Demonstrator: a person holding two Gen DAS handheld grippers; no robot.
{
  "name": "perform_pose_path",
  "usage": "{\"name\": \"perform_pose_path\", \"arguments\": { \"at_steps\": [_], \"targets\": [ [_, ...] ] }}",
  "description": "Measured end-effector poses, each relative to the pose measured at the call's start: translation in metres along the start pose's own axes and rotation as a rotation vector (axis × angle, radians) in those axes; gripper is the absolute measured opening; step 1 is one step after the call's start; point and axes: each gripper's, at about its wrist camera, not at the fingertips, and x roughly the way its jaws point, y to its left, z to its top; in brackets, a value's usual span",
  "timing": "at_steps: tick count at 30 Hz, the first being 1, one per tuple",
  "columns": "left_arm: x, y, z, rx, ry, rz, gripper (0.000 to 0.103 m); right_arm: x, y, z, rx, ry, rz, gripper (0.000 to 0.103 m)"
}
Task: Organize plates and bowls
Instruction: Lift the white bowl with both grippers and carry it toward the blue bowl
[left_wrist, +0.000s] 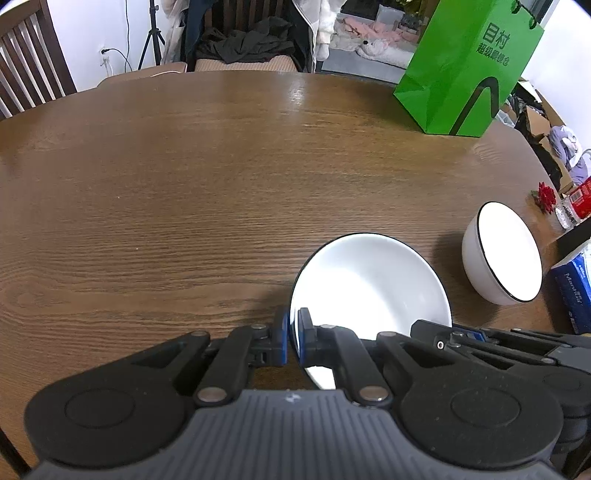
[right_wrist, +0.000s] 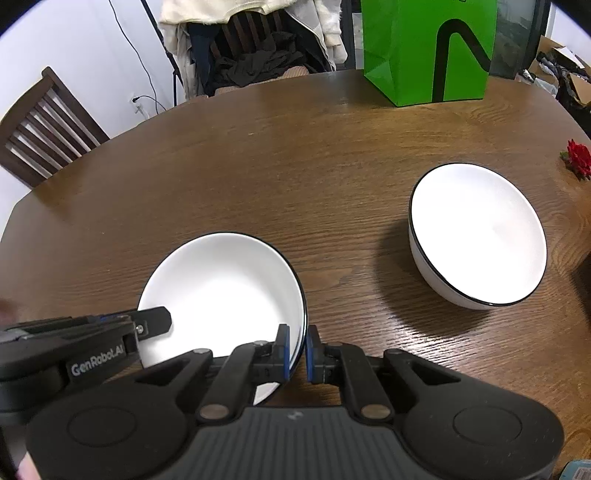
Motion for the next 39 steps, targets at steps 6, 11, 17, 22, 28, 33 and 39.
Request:
{"name": "perform_pose_path", "arguments": {
  "at_steps": [6, 11, 17, 22, 28, 33, 39],
  "targets": [
    [-0.013, -0.002, -0.004, 0.002, -0.014, -0.002, 0.006, -0.013, 0.002, -0.004, -0.006, -0.013, 0.000, 0.008],
    [-0.028, -0.002, -0.010, 0.006, -0.034, -0.006, 0.006, -0.026, 0.004, -0.008, -0.010, -0.031, -0.001, 0.008],
    [-0.047, -0.003, -0.019, 0.007, -0.056, -0.008, 0.006, -0.043, 0.008, -0.015, -0.020, -0.051, 0.002, 0.008],
    [-0.064, -0.002, -0.028, 0.003, -0.077, -0.005, 0.006, -0.058, 0.012, -0.024, -0.032, -0.070, 0.006, 0.008],
    [-0.086, -0.001, -0.041, -0.006, -0.100, 0.003, 0.006, -0.075, 0.017, -0.034, -0.050, -0.088, 0.015, 0.008],
    [-0.102, 0.000, -0.054, -0.018, -0.118, 0.010, 0.006, -0.090, 0.024, -0.046, -0.070, -0.101, 0.020, 0.008],
    [-0.121, 0.000, -0.069, -0.027, -0.139, 0.007, 0.006, -0.108, 0.028, -0.061, -0.090, -0.116, 0.024, 0.009]
  ]
}}
